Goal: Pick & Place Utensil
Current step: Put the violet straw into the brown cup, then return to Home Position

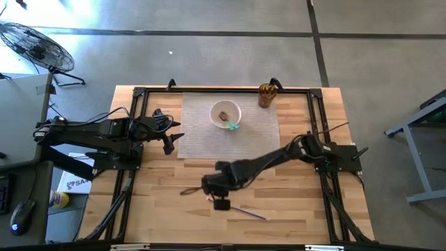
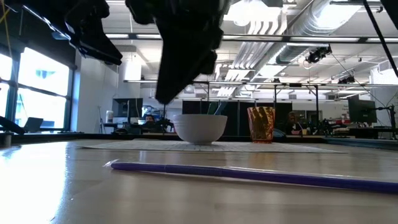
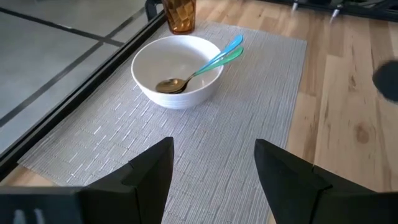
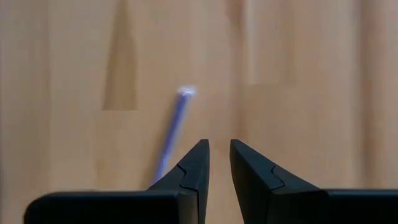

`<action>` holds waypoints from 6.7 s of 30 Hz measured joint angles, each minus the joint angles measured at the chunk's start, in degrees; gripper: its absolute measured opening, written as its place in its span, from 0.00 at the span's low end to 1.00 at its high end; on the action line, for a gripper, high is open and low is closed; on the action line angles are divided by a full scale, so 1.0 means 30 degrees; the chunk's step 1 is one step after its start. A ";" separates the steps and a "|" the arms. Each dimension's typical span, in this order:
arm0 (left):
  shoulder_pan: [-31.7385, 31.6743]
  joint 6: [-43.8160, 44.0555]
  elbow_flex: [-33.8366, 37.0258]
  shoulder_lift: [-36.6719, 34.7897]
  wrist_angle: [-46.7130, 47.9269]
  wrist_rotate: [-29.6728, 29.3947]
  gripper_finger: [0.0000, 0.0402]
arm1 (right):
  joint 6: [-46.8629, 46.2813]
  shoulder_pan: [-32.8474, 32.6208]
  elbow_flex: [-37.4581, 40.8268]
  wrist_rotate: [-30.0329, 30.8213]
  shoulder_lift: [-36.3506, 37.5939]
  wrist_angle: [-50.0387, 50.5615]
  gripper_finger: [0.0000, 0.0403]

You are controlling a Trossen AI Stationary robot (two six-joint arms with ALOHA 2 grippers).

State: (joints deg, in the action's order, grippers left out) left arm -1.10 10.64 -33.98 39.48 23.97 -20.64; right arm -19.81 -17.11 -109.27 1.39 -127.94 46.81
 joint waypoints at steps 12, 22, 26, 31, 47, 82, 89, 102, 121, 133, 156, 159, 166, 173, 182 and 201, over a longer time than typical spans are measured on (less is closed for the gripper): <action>-0.0002 0.0036 0.0000 0.0000 0.0024 0.0051 0.55 | -0.3053 -0.2109 0.2366 0.0050 -0.0007 -0.3990 0.14; 0.0000 0.0043 -0.0007 0.0000 0.0065 0.0058 0.55 | -0.4902 -0.2812 0.2366 0.2426 -0.0036 -0.2821 0.14; -0.0006 0.0043 -0.0007 0.0000 0.0065 0.0057 0.55 | -0.4970 -0.3015 0.2390 0.3084 -0.0095 -0.2779 0.15; -0.0007 0.0043 -0.0010 0.0000 0.0058 0.0065 0.55 | -0.6269 -0.3233 0.4077 0.2900 -0.0173 -0.4209 0.20; -0.0007 0.0049 -0.0022 0.0002 0.0051 0.0087 0.55 | -0.4877 -0.3269 0.6205 0.3154 -0.0025 -0.6251 0.15; 0.0000 0.0050 -0.0022 0.0007 0.0051 0.0087 0.55 | 0.1640 0.0342 1.0390 1.3570 1.1542 -1.0312 0.01; -0.0007 0.0050 -0.0022 0.0007 0.0038 0.0087 0.55 | 0.5412 0.3707 1.6801 1.3650 1.4581 -2.0092 0.01; -0.0007 0.0050 -0.0022 0.0007 0.0051 0.0087 0.55 | 1.0314 1.1940 2.2410 1.0909 1.5944 -3.5741 0.01; -0.0007 0.0050 -0.0022 0.0007 0.0051 0.0087 0.55 | 0.8903 1.7516 2.2496 1.1638 1.4776 -3.5605 0.02; -0.0007 0.0050 -0.0022 0.0007 0.0056 0.0087 0.55 | 0.6893 1.7648 2.2489 1.1791 1.2240 -3.4670 0.05; -0.0007 0.0050 -0.0022 0.0007 0.0051 0.0087 0.55 | 0.6694 1.6451 2.2489 1.1890 1.4430 -3.1007 0.18; -0.0007 0.0050 -0.0022 0.0007 0.0051 0.0087 0.55 | 0.7171 1.5601 2.2481 1.1907 1.6300 -2.9645 0.18; -0.0007 0.0050 -0.0022 0.0007 0.0058 0.0082 0.55 | 0.5588 1.2710 2.2481 0.9271 2.0274 -2.5151 0.18; -0.0007 0.0050 -0.0022 0.0007 0.0053 0.0087 0.55 | 0.3640 0.9333 2.2481 0.5175 2.1833 -2.1776 0.18; -0.0003 0.0046 -0.0022 0.0007 0.0054 0.0083 0.55 | 0.2664 0.5275 2.2481 0.4117 2.1849 -2.0659 0.18; -0.0007 0.0049 -0.0022 0.0006 0.0058 0.0080 0.55 | 0.3278 0.4587 2.2481 -0.1051 2.2828 -1.8686 0.18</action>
State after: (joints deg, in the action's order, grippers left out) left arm -1.13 10.78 -34.04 39.50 24.14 -20.40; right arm -9.98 -3.35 -41.82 -1.76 -59.45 -9.25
